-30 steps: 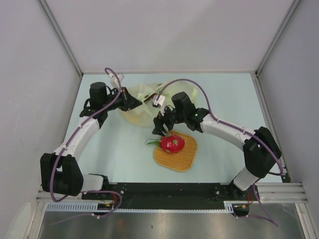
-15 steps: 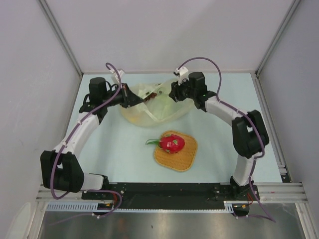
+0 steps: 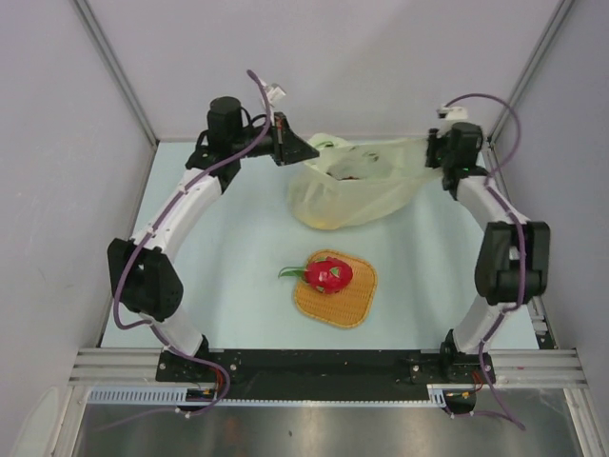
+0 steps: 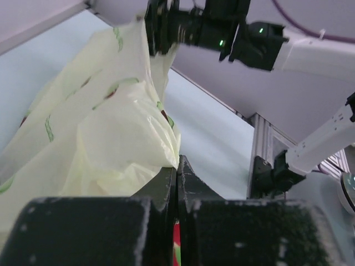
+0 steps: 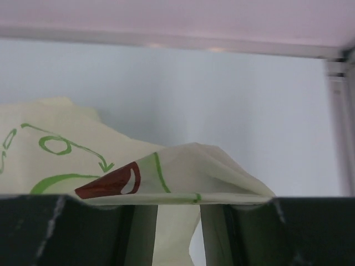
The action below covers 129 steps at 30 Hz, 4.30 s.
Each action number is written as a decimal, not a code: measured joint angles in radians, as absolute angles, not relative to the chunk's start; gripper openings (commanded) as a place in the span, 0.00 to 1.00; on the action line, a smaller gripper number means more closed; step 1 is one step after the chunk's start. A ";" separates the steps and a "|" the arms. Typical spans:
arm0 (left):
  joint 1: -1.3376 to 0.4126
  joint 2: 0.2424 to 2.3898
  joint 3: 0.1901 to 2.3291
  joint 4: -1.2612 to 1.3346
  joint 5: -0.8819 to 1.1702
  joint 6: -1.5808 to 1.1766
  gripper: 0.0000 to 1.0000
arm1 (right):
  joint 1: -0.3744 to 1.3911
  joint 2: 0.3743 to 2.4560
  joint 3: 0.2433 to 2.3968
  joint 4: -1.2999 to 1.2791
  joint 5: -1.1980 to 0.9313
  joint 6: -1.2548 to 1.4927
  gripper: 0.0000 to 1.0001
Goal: Take the fake fruits out of the plastic bag
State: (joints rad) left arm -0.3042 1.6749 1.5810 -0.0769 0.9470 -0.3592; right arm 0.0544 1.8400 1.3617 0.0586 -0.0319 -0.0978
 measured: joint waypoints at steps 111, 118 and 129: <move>-0.482 1.435 1.187 -0.233 0.678 -0.156 0.01 | 0.583 1.248 0.784 -0.598 -0.522 -0.894 0.59; -0.482 1.427 1.184 -0.236 0.665 -0.147 0.01 | 0.614 1.236 0.742 -0.527 -0.476 -0.953 1.00; -0.482 1.424 1.163 -0.236 0.666 -0.130 0.01 | 0.578 0.838 0.815 -0.448 -0.430 -0.692 0.68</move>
State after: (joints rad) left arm -0.4824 1.4242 1.1629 -0.2356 0.6662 -0.1295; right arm 0.5777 0.8383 0.8154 -0.4477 -0.4301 -0.6922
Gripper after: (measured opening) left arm 0.012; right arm 0.894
